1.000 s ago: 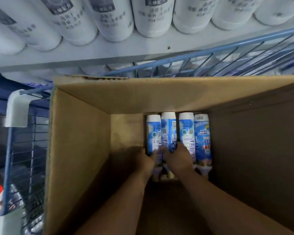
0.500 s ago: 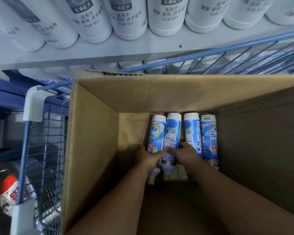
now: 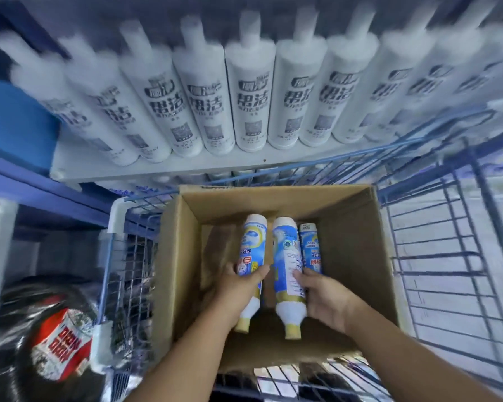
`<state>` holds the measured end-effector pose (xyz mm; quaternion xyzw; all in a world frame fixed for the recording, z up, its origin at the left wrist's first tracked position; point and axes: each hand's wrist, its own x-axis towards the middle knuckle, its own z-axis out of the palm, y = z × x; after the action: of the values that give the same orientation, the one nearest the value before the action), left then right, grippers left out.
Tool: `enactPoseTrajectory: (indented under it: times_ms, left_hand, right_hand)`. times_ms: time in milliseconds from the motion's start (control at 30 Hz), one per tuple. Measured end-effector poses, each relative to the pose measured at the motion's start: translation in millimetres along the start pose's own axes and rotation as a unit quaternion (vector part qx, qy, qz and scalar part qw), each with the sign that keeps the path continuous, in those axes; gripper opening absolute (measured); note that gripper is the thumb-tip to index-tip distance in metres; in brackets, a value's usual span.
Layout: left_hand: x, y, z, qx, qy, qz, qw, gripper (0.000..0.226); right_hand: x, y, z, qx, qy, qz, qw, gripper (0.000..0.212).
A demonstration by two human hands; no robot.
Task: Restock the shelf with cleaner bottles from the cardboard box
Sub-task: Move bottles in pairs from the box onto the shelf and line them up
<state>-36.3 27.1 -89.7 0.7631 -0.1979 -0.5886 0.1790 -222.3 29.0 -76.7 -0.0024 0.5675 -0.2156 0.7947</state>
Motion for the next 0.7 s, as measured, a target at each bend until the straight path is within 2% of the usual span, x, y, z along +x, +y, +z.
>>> enactPoseTrajectory:
  times_ms: [100,200,300,433,567,700]
  left_hand:
    - [-43.6,13.5,-12.2,-0.009,0.011,0.033,0.999,0.057]
    - [-86.5,34.2,-22.1,-0.018,0.013,0.07,0.997,0.042]
    - [-130.2,64.4,-32.6,-0.025,0.006,0.132,0.991,0.039]
    - [-184.4,106.4,-39.2,-0.058,0.018,0.22,0.974,0.038]
    - [-232.0,135.8,-34.7,-0.094,0.026,0.274,0.957,0.018]
    - [-266.9,157.2,-36.4,-0.113,0.026,0.31,0.944,0.037]
  right_hand:
    - [-51.1,-5.2,12.5,0.032,-0.038,-0.039,0.998,0.041]
    - [-92.2,-11.8,29.3,0.046,-0.076,-0.076,0.993,0.038]
    - [-127.5,-23.8,48.0,0.054,-0.097,-0.111,0.988,0.046]
    - [-168.7,-45.3,73.5,0.035,-0.1,-0.151,0.983,0.047]
    - [-205.8,-60.8,94.7,-0.001,-0.084,-0.22,0.972,0.043]
    - [-247.7,-70.4,106.6,-0.047,-0.123,-0.302,0.944,0.04]
